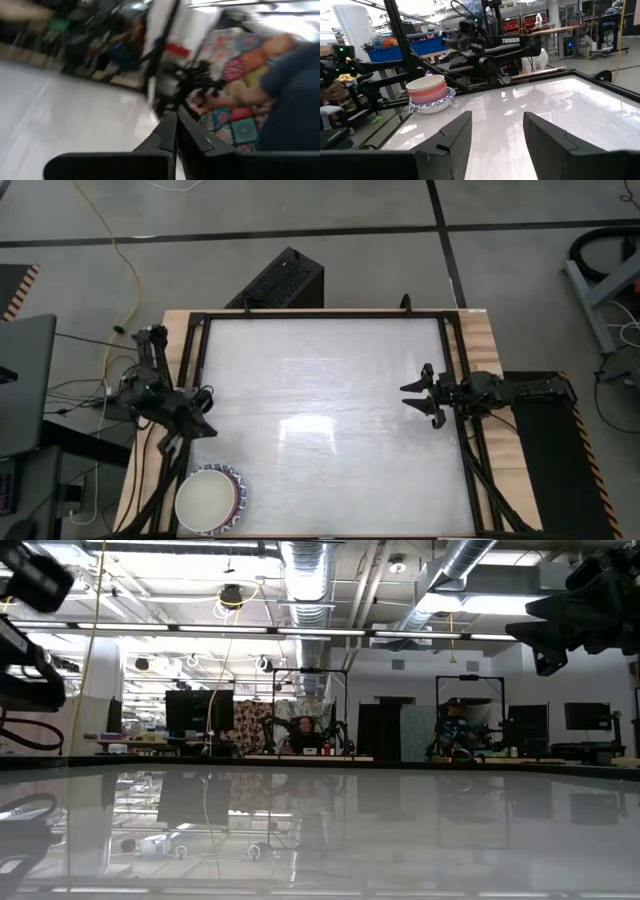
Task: Nest bowls inside each other by size order
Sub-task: Return to Home Position
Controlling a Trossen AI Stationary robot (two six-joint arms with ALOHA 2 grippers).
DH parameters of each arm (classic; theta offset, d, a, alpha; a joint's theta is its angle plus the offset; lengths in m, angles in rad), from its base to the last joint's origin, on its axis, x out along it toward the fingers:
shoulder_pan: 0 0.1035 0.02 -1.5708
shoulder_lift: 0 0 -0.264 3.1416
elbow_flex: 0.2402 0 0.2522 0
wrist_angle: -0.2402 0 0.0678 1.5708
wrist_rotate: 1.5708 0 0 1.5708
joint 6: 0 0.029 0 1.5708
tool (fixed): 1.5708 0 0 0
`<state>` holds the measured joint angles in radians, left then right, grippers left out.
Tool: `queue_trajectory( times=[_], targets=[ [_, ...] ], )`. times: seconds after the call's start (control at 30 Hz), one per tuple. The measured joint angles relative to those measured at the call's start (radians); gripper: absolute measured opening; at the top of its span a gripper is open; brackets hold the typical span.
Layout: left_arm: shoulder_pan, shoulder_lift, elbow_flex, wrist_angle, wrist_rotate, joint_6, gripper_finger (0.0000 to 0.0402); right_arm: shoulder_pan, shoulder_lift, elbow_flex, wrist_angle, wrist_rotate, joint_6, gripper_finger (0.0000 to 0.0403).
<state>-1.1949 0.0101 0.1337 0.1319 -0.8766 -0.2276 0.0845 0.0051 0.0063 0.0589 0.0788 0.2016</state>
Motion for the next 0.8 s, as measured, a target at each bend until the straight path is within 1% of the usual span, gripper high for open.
queue_trajectory(
  times=[0.07,0.1,0.17,0.27,0.37,0.47,0.6,0.8],
  targets=[
    [0.045,0.0,0.0,0.048,0.091,0.116,0.0,0.0,0.0,0.0,0.0,0.0,0.0,0.0198],
    [0.075,0.0,-0.002,0.06,0.124,0.151,0.0,0.0,0.0,0.0,0.0,0.0,0.0,0.0198],
    [0.138,0.0,-0.018,0.073,0.188,0.172,0.0,0.001,0.0,0.0,0.0,0.0,0.008,0.0198],
    [0.246,0.0,-0.065,0.076,0.316,0.111,0.0,0.001,0.0,0.0,0.003,0.0,0.015,0.0198],
    [0.359,0.0,-0.121,0.128,0.459,0.049,0.0,0.001,0.0,0.0,0.007,0.0,0.015,0.0198],
    [0.462,0.001,-0.121,0.101,0.571,0.006,0.0,0.0,0.0,0.0,0.008,0.0,0.004,0.0198],
    [0.587,-0.004,-0.121,0.096,0.697,0.011,0.0,-0.002,0.0,0.0,0.009,0.001,-0.036,0.0198],
    [0.772,-0.006,-0.121,0.086,0.914,-0.021,0.0,-0.002,0.0,0.0,0.005,0.055,-0.102,0.0198]
  ],
)
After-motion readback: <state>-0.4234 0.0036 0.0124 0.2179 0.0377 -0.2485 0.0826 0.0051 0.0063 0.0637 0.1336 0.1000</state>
